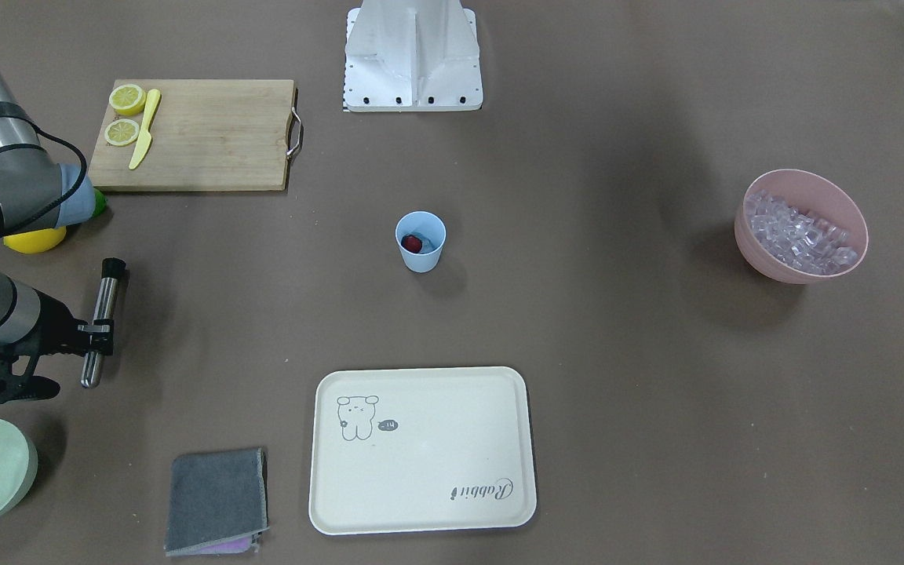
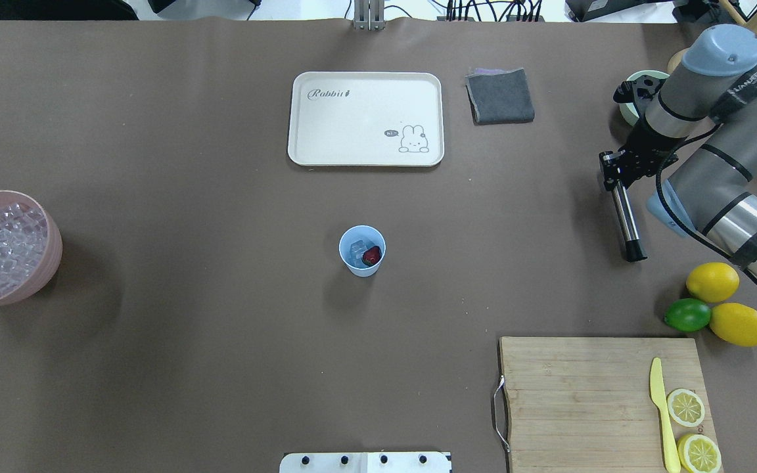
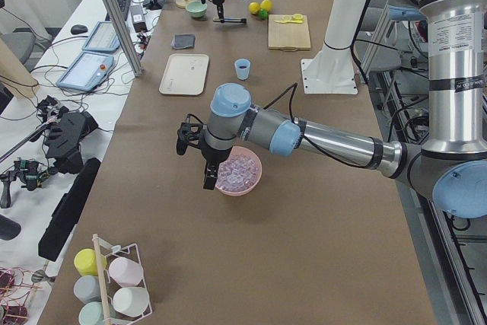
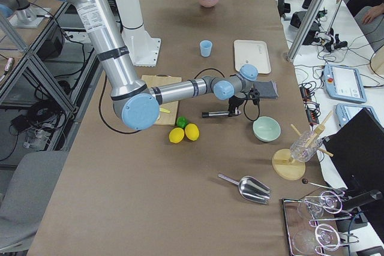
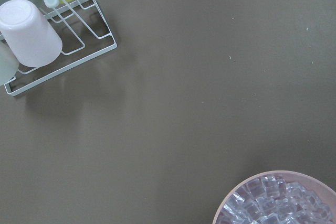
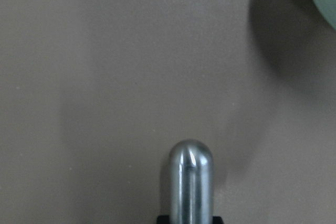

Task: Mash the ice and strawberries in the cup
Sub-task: 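Lower the muddler onto the table with the right gripper and release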

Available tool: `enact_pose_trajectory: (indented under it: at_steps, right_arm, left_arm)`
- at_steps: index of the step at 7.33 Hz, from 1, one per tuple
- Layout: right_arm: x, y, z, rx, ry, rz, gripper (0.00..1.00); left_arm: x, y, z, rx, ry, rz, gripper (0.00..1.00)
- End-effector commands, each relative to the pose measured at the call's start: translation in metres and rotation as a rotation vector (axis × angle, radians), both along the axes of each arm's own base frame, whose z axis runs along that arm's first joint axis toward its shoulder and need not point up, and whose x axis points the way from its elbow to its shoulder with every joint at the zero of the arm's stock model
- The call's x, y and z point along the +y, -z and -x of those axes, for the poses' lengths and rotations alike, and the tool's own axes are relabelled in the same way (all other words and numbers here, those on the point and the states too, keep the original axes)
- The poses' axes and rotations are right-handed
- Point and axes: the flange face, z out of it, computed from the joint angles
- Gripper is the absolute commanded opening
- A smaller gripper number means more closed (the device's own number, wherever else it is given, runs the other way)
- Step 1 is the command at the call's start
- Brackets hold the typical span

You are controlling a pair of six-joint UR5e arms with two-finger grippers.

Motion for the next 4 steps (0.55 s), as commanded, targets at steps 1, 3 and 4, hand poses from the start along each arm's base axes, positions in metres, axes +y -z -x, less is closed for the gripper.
enact_pose_trajectory:
  at_steps: [1,3,4]
  right_arm:
    - [-0.003,-0.005,-0.014,-0.021,0.023,0.014,0.28]
    - [-0.009,-0.003,-0.028,-0.035,0.003,0.019,1.0]
    - [-0.012,-0.003,-0.04,-0.048,-0.011,0.028,1.0]
  left_arm:
    - [0.004,0.003,0.001,0.001,0.005,-0.002,0.97]
    - [0.004,0.005,0.001,0.001,0.007,-0.004,0.97]
    - [0.004,0.005,0.001,0.001,0.007,-0.004,0.97]
